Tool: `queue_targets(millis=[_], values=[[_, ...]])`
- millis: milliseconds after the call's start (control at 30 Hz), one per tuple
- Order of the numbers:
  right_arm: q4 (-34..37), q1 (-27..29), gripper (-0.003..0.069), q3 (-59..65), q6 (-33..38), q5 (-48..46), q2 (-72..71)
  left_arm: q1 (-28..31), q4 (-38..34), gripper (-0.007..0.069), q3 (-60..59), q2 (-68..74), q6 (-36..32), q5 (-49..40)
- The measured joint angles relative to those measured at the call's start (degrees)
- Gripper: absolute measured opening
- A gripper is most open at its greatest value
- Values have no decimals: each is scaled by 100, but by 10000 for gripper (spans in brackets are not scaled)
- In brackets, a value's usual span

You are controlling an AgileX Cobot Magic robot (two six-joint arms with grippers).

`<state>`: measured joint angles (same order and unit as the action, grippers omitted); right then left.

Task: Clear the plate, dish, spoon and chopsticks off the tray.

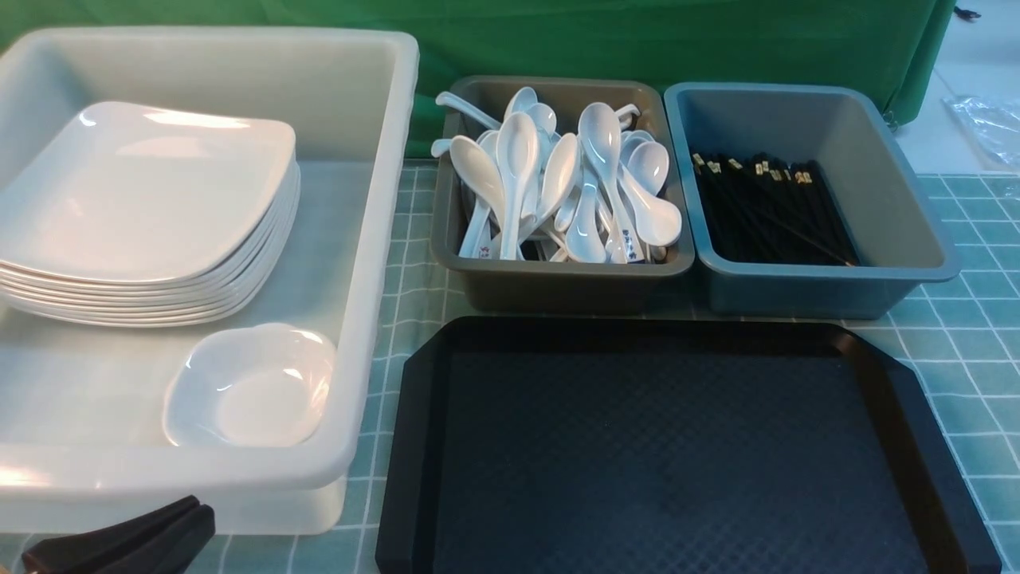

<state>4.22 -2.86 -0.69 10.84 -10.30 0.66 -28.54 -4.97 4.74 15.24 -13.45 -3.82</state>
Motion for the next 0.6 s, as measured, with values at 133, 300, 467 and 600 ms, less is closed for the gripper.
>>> queue_targets(millis=[133,300,467,600], values=[[-230,81,21,106,-38,-347,-54,0,0,13,-5,-11,-4,-8],[-270,88,21,106,-281,-362,-59,0,16,13,-6,-11,-4,-14],[-269,88,24,106,-354,-362,-59,0,16,13,-6,-11,-4,-14],[-269,88,32,106,-382,-362,-59,0,16,13,-6,-11,-4,-14]])
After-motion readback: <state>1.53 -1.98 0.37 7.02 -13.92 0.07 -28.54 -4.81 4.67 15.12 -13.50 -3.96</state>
